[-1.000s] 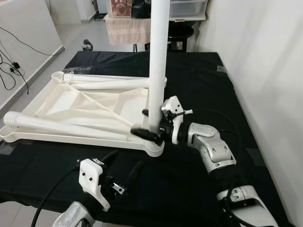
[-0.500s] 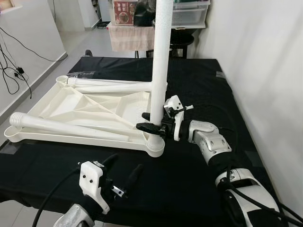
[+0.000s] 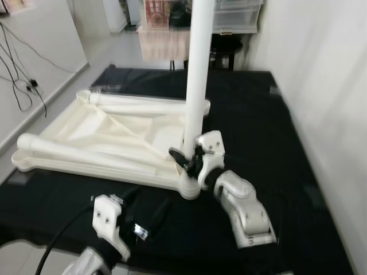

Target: Building children table

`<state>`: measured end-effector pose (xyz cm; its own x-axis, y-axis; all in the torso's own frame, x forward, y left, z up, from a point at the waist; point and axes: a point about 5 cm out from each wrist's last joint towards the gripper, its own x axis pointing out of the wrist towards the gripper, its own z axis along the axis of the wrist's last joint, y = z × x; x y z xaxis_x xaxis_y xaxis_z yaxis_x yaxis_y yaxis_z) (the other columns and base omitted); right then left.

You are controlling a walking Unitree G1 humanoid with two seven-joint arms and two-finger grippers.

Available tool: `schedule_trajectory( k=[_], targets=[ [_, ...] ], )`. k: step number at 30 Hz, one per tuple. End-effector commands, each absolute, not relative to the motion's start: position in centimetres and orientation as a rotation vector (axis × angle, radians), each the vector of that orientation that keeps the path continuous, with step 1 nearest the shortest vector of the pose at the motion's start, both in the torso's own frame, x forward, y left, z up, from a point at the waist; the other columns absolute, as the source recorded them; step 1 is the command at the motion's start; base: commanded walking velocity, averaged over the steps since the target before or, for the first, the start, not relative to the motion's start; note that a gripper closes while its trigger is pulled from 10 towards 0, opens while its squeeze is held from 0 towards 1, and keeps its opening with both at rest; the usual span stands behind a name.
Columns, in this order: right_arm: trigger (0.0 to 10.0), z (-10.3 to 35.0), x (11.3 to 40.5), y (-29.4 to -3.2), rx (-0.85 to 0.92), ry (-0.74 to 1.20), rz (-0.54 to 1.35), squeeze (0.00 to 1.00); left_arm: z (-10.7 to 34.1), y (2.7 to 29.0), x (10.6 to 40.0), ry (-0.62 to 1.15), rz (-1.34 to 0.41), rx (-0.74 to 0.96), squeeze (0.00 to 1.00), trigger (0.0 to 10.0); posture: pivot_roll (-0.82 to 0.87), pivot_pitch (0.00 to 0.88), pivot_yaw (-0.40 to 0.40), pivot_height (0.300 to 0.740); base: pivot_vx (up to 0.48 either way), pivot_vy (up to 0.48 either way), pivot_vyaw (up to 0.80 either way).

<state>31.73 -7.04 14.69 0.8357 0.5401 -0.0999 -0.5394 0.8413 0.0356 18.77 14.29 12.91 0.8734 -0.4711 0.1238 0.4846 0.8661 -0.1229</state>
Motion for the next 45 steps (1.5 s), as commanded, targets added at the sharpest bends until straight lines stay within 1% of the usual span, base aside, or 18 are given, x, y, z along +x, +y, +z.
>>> schedule_trajectory(
  k=[1,4,5,6,7,8,9,16,17,19,27,28,29,30,39,42,44,45],
  targets=[
    [0.0,11.2,31.9,-8.7,0.040,0.283,0.473,0.00,12.6,14.5,18.8,-0.072,-0.509,-0.154,0.00,10.0,0.02,0.067,0.008,0.740,0.000,0.000,0.00],
    [0.0,11.1,32.5,-8.8,0.013,0.291,0.484,0.00,12.6,14.4,18.9,-0.075,-0.509,-0.152,0.00,10.0,0.02,0.059,0.001,0.740,0.000,0.000,0.00],
    [4.3,11.1,32.6,-8.8,0.000,0.290,0.490,0.00,12.6,14.4,19.0,-0.077,-0.506,-0.151,0.00,10.0,0.02,0.057,0.002,0.740,0.000,0.000,0.00],
    [10.0,11.5,32.6,-8.6,0.000,0.290,0.459,0.00,12.6,14.5,19.0,-0.080,-0.496,-0.148,0.00,10.0,0.02,0.051,0.002,0.740,0.000,0.000,0.00],
    [10.0,11.8,32.5,-8.5,0.002,0.292,0.433,0.00,12.6,14.5,19.1,-0.082,-0.490,-0.147,0.00,10.0,0.02,0.051,0.002,0.740,0.000,0.000,0.00],
    [10.0,12.2,32.5,-8.3,0.013,0.281,0.436,0.60,12.6,14.5,19.1,-0.082,-0.487,-0.146,0.00,10.0,0.02,0.047,0.000,0.740,0.000,0.000,0.00],
    [10.0,13.0,32.8,-8.1,0.041,0.254,0.456,1.00,12.5,14.4,19.1,-0.083,-0.486,-0.146,0.00,10.0,0.02,0.042,0.001,0.740,0.000,0.000,0.00],
    [10.0,15.1,34.2,-7.4,0.144,0.150,0.672,1.00,12.4,14.2,19.3,-0.079,-0.497,-0.151,0.00,10.0,0.02,0.028,0.006,0.740,0.000,0.000,0.00],
    [10.0,15.4,34.7,-7.7,0.141,0.139,0.782,0.00,12.3,14.1,19.3,-0.078,-0.500,-0.153,0.00,10.0,0.02,0.024,0.004,0.740,0.000,0.000,0.00],
    [10.0,15.8,35.2,-8.2,0.095,0.128,0.924,0.00,12.2,14.0,19.4,-0.077,-0.503,-0.154,0.00,10.0,0.02,0.017,0.000,0.740,0.000,0.000,0.00],
    [10.0,17.2,35.9,-7.8,0.006,0.107,1.142,0.00,12.1,14.0,19.4,-0.079,-0.495,-0.151,0.00,10.0,0.04,0.004,-0.006,0.740,0.000,0.000,0.00],
    [4.7,17.4,36.0,-7.7,0.013,0.107,1.179,0.00,12.1,14.0,19.4,-0.079,-0.494,-0.151,0.00,10.0,0.04,0.002,-0.005,0.740,0.000,0.000,0.00],
    [4.7,17.5,36.0,-7.6,0.019,0.107,1.205,0.00,12.0,14.0,19.4,-0.079,-0.494,-0.151,0.00,10.0,0.04,0.002,-0.005,0.740,0.000,0.000,0.00],
    [0.0,17.7,36.1,-7.5,0.024,0.103,1.225,0.00,12.0,14.0,19.4,-0.078,-0.494,-0.150,0.00,10.0,0.04,0.003,-0.003,0.740,0.000,0.000,0.00],
    [0.0,17.1,36.3,-8.1,0.035,0.106,1.241,0.00,12.1,13.9,19.2,-0.079,-0.496,-0.153,0.00,10.0,0.04,0.021,0.000,0.740,0.000,0.000,0.00],
    [0.0,15.6,36.3,-8.1,0.023,0.161,1.076,0.00,12.2,13.9,19.1,-0.080,-0.495,-0.154,0.00,10.0,0.04,0.028,-0.004,0.740,0.000,0.000,0.00],
    [0.0,13.2,36.7,-8.9,-0.002,0.246,0.527,0.00,12.2,14.1,19.0,-0.080,-0.494,-0.152,0.00,10.0,0.04,0.037,-0.015,0.740,0.000,0.000,0.00],
    [0.0,12.2,35.3,-8.6,0.006,0.271,0.467,0.00,12.3,14.2,19.0,-0.081,-0.494,-0.152,0.00,10.0,0.04,0.053,-0.003,0.740,0.000,0.000,0.00]
  ],
)
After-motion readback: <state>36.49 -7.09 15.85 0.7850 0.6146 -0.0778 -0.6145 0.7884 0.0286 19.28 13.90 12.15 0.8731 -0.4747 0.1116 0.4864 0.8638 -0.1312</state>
